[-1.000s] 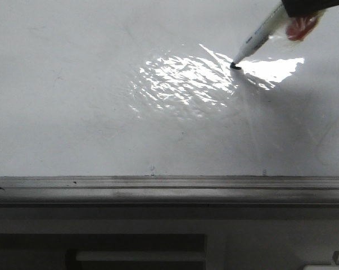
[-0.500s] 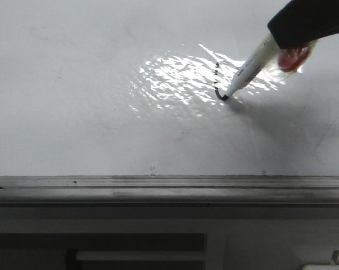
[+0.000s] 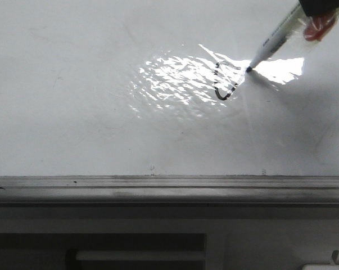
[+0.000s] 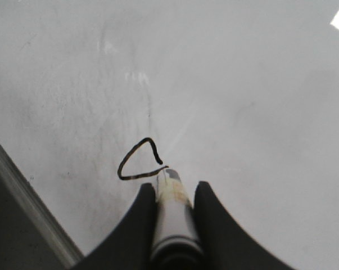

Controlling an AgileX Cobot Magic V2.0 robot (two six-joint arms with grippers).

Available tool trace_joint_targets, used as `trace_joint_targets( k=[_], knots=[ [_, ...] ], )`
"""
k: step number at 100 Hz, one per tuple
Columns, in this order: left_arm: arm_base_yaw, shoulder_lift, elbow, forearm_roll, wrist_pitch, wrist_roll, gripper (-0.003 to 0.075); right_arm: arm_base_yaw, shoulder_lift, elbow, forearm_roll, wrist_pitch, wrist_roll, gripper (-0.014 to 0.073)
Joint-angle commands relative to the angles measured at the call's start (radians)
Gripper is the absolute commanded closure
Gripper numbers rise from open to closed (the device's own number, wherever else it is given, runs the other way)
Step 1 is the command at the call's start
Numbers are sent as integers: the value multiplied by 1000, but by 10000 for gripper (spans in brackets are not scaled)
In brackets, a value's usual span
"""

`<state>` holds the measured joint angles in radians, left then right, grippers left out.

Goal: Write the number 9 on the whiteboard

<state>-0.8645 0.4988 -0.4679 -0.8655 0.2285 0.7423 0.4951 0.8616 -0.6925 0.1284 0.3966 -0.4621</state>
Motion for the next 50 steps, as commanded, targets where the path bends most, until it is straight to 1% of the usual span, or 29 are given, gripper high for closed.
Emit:
trace_joint_targets(
  k=[1,7,17,37,50],
  knots=[
    [-4,1,-28,-20,-48,-5,741,-17,-1,-21,-24,104,-9,634],
    [-4,1,-28,-19,-48,-5,741,-15,-1,-18,-5,178,-9,634],
    [-4,1,-28,-19,-48,-5,741,-15,-12,4,21,228,-9,634],
    [-4,1,-15,-19,-48,-5,741,-15,-20,31,45,228,-9,634],
    [-4,1,0,-22,-48,-5,741,-15,-25,29,45,202,-9,634]
  ],
)
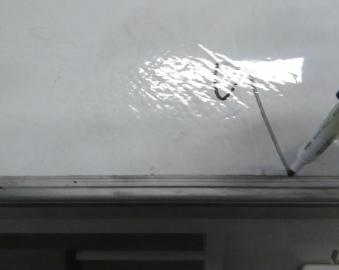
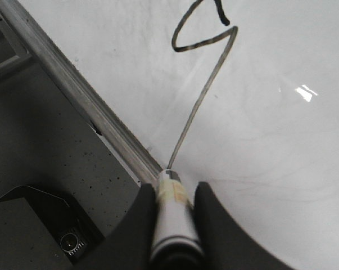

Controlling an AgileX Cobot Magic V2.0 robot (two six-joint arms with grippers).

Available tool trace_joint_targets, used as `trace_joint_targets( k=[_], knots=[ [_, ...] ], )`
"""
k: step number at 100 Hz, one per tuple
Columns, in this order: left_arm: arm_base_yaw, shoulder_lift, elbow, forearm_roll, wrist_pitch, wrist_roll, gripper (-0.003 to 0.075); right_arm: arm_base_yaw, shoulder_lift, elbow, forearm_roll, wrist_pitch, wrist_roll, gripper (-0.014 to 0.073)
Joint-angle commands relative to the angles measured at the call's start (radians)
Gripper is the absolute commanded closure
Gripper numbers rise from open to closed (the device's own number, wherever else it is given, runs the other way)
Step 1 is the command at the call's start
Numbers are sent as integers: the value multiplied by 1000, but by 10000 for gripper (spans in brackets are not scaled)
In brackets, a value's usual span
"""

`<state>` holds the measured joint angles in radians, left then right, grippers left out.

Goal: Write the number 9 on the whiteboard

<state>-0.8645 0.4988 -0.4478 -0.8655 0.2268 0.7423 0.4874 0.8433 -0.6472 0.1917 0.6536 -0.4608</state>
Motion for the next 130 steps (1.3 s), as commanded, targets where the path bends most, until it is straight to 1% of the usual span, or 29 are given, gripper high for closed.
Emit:
trace_joint_targets(
  k=[1,15,23,31,35,40,45,50,57,60,64,76,90,97,110,117,124,130],
  knots=[
    [-4,1,-20,-22,-46,-5,741,-7,-7,-16,-19,-55,-10,634],
    [-4,1,-18,-22,-46,-5,741,12,-57,-78,59,-53,-27,634],
    [-4,1,-18,-22,-46,-5,741,57,-88,-140,105,-47,-71,635],
    [-4,9,-18,-20,-57,6,738,109,-93,-197,108,-26,-87,635],
    [-4,19,-18,-13,-57,11,724,135,-93,-221,108,-10,-87,635],
    [-4,41,-24,-10,-51,30,674,164,-82,-238,108,6,-89,635],
    [-4,71,-37,-10,-28,66,589,190,-67,-248,108,20,-97,635],
    [-4,111,-61,-10,-3,93,470,214,-49,-248,108,30,-114,635],
    [-4,179,-99,-10,35,118,342,245,-20,-248,108,53,-123,635],
    [-4,209,-116,-10,59,133,310,257,-5,-248,108,64,-127,635],
    [-4,256,-143,-10,90,160,289,276,16,-248,108,71,-143,635],
    [-4,392,-221,-10,218,247,302,332,64,-248,108,70,-177,635],
    [-4,527,-286,-54,319,362,302,394,84,-248,113,57,-216,635],
    [-4,574,-303,-114,368,459,302,426,84,-248,113,44,-218,635],
    [-4,631,-315,-283,440,670,302,477,84,-248,115,9,-218,635],
    [-4,649,-315,-342,446,713,304,493,84,-248,115,0,-218,635],
    [-4,659,-315,-364,437,713,335,503,84,-248,121,-2,-218,635],
    [-4,666,-315,-365,435,713,399,507,84,-248,122,-3,-218,635]
  ],
)
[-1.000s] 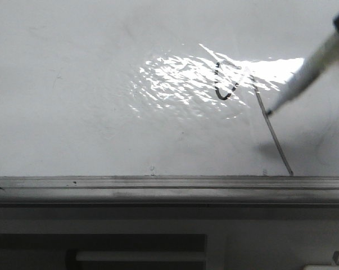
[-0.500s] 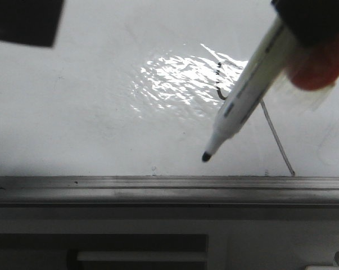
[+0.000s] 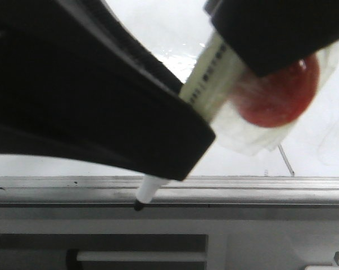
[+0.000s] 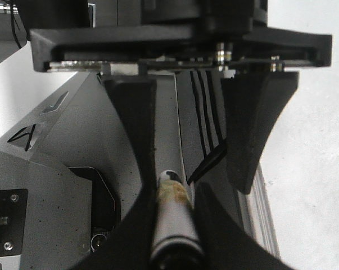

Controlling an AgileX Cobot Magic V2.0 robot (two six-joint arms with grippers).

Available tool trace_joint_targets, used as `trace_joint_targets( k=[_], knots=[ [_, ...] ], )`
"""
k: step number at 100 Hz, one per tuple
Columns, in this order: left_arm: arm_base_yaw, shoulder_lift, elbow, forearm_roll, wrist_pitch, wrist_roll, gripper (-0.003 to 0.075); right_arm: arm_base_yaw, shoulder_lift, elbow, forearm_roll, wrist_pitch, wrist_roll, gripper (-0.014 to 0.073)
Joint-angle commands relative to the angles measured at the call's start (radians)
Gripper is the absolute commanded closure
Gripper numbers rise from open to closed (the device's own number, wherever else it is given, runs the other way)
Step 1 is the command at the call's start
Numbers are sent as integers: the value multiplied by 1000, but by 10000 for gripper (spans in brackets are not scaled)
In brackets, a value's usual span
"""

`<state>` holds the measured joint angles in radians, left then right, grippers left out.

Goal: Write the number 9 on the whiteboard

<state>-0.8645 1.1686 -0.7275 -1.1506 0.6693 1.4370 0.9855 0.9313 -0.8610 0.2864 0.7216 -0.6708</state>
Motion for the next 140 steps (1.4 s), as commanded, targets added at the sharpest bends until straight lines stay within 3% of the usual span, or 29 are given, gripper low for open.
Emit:
trace_joint_targets(
  k=[1,22,55,65,78,86,91,105,128,140],
  knots=[
    [-4,-1,-35,-82,-7,19,408,9,-4,-34,28,-72,-8,635],
    [-4,13,-35,-84,1,19,742,10,-4,-34,55,-85,-8,635],
    [-4,11,-35,-100,33,19,741,10,-4,-34,69,-84,-8,618],
    [-4,2,-29,-100,49,17,741,8,-7,-34,53,-86,-8,494],
    [-4,-11,1,-100,49,17,741,-33,-45,-34,-9,-89,19,223],
    [-4,-16,30,-100,49,11,741,-77,-96,-34,-32,-95,19,130],
    [-4,-17,44,-106,46,10,741,-107,-128,-34,-32,-114,19,116],
    [-4,-20,74,-147,-3,7,741,-178,-249,-34,-32,-183,19,188],
    [-4,-20,95,-186,-139,-57,741,-219,-368,-34,-30,-226,33,655],
    [-4,-20,95,-323,-295,-66,741,-219,-377,-32,-28,-224,70,656]
  ],
)
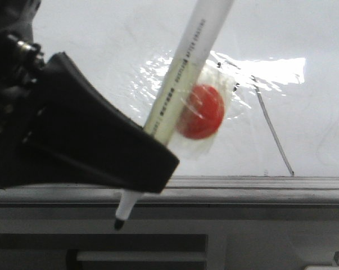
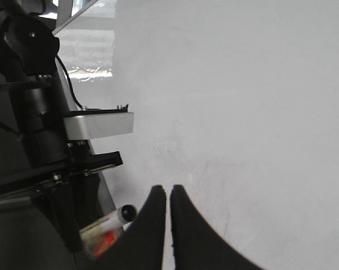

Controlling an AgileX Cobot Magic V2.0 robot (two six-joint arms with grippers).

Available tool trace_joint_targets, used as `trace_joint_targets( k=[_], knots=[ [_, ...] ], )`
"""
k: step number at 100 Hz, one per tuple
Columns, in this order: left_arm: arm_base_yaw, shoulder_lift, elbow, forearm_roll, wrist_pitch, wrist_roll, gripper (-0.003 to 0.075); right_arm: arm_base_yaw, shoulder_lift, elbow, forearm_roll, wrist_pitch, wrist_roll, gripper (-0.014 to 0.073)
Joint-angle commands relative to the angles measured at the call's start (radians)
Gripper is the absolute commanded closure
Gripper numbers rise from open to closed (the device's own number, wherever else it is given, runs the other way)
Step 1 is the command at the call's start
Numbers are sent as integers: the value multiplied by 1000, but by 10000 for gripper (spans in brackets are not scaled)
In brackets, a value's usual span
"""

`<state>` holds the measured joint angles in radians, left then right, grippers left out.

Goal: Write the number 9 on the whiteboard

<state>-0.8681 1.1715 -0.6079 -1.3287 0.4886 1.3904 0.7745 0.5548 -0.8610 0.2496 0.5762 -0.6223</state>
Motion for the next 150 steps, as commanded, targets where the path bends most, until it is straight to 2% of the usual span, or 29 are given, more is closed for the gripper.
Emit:
trace_joint_targets(
  k=[1,13,28,37,59,86,108,118,130,135,150],
  knots=[
    [-1,-23,-24,-170,-126,-20,741,-8,0,-32,9,-79,21,656],
    [-1,-13,-26,-390,-308,-21,741,-8,0,-32,9,-77,21,656],
    [-17,12,-69,-404,-432,-21,741,-8,0,-31,9,-79,21,656],
    [-44,42,-106,-458,-555,-21,741,-8,0,-31,9,-81,21,656],
    [-55,111,-136,-522,-630,-21,741,-8,2,-31,18,-81,21,656],
    [-55,156,-138,-515,-821,-21,741,-8,3,-31,20,-77,22,656],
    [-55,172,-139,-496,-848,-21,734,-8,3,-31,20,-76,22,656],
    [-55,172,-139,-494,-871,-21,647,-8,3,-30,20,-73,22,656],
    [-55,172,-139,-492,-880,-21,459,-8,3,-30,20,-73,22,656],
    [-55,172,-139,-492,-885,-21,406,-8,3,-30,20,-73,22,656],
    [-55,172,-139,-492,-902,-21,346,-8,3,-30,20,-73,22,656]
  ],
)
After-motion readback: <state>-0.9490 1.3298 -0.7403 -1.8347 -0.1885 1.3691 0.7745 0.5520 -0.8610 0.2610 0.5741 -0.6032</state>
